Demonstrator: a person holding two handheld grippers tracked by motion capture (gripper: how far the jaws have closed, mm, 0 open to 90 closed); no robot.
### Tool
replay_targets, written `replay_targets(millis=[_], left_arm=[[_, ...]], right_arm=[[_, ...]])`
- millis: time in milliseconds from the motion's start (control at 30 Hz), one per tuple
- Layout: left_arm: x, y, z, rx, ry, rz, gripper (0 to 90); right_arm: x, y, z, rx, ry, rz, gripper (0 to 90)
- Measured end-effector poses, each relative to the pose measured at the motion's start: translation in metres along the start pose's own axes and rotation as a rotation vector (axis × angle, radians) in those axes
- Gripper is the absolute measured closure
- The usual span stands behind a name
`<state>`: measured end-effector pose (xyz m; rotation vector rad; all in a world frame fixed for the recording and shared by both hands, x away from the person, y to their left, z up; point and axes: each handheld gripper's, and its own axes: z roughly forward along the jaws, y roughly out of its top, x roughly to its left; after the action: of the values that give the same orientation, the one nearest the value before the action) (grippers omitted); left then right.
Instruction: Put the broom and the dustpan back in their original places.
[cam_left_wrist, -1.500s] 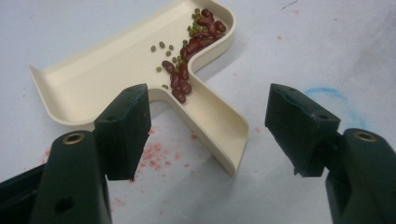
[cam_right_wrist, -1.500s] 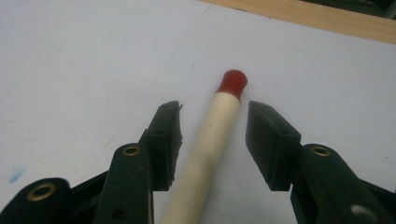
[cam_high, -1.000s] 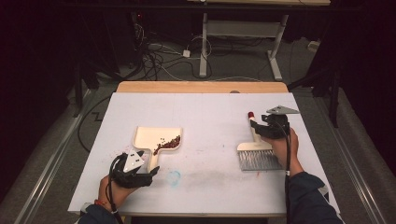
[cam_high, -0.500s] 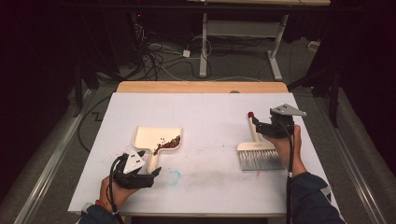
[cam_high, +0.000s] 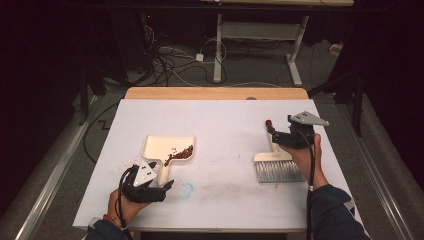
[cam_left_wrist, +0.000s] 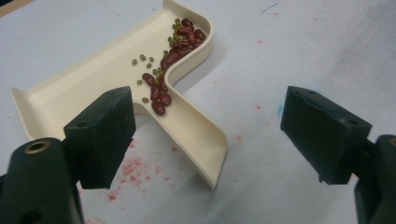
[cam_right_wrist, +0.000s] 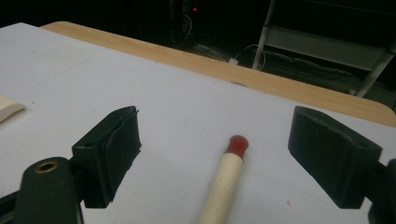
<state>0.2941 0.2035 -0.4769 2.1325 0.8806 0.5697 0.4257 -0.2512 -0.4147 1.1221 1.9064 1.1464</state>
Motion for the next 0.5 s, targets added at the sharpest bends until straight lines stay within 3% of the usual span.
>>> replay_targets(millis=[500], left_arm=[[-0.002,0.001,0.0,0.009,-0.002,0.022,17.8]], right_arm=[[0.021,0.012,-0.026,-0.078,0.072,-0.063,18.1]])
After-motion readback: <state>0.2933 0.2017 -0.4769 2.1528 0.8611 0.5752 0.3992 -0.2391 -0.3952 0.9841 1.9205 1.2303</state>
